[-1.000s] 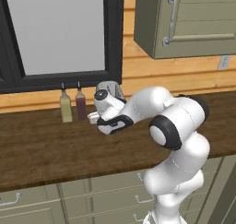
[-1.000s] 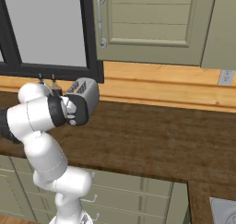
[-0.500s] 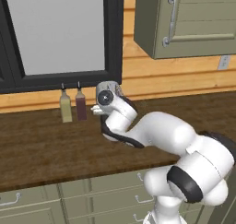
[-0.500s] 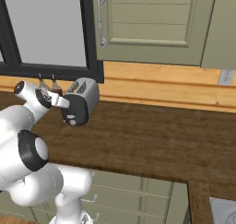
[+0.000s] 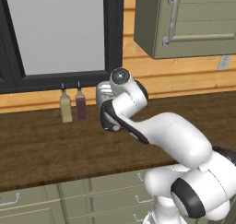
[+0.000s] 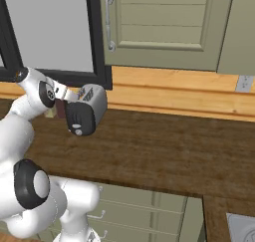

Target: Start the toaster. Once the lever pops up, take the bread to the plate on the dining counter.

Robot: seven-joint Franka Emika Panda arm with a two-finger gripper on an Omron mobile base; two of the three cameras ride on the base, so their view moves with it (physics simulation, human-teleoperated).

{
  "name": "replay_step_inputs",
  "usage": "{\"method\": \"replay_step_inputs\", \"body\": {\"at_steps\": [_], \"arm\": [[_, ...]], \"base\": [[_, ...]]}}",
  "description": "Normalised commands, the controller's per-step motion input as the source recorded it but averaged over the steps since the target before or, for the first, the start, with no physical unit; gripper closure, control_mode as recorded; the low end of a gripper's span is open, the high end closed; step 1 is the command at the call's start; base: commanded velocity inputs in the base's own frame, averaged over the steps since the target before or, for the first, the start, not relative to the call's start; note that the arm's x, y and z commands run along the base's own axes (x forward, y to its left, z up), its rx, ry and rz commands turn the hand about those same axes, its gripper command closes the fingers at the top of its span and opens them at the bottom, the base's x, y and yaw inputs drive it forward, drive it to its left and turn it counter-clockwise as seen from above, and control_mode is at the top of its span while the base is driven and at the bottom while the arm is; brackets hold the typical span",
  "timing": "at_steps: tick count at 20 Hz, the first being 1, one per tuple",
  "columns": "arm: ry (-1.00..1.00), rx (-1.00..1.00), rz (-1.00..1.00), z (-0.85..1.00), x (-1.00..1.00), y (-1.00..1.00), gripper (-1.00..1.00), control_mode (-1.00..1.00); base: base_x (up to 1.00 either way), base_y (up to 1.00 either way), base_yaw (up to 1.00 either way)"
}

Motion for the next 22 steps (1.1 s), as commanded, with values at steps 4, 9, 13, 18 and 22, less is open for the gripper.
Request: {"method": "replay_step_inputs", "body": {"at_steps": [4,9,13,18,22], "arm": [[0.14,0.09,0.00,0.94,0.00,0.00,-1.00,-1.00],[0.05,0.01,0.05,0.32,0.00,0.00,-1.00,-1.00],[0.00,0.00,0.09,0.00,0.00,0.06,-1.00,-1.00],[0.00,0.00,0.03,0.00,0.00,0.01,-1.00,-1.00],[0.00,0.00,0.00,0.00,0.00,0.00,-1.00,-1.00]], "base": [[0.00,0.00,0.00],[0.00,0.00,0.00],[0.00,0.00,0.00],[0.00,0.00,0.00],[0.00,0.00,0.00]]}}
